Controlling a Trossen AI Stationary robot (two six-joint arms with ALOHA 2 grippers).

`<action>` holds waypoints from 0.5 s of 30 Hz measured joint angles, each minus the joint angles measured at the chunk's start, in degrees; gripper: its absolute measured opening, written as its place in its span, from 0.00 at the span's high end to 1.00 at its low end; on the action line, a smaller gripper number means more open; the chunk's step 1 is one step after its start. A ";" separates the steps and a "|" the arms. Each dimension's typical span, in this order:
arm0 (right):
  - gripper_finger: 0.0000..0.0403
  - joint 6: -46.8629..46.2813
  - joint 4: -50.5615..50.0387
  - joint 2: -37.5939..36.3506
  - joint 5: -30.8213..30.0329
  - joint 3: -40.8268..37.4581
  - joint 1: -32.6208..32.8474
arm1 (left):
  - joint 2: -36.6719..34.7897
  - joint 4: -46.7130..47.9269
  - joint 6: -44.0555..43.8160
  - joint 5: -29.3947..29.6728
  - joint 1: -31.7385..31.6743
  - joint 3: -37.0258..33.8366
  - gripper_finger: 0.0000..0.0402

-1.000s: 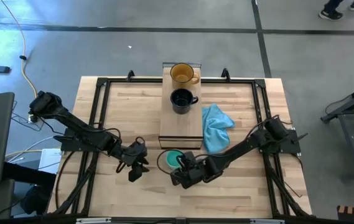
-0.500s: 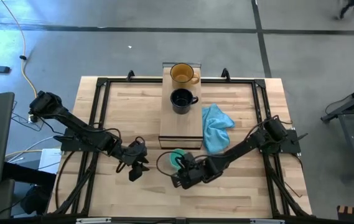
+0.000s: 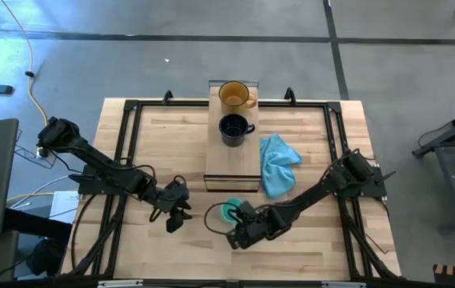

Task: Stack small to large cups/mugs on shelf
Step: Put the light blue mug on the shelf

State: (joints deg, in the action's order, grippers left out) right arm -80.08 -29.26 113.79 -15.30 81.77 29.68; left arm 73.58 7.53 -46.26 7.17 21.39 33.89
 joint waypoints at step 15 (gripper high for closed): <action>0.95 12.29 -13.28 -13.93 3.83 -0.06 0.99 | 0.00 -1.49 -1.79 1.06 -0.01 0.01 0.55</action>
State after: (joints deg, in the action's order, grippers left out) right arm -67.79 -42.54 99.85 -11.47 81.71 30.67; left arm 73.58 6.04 -48.04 8.23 21.38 33.90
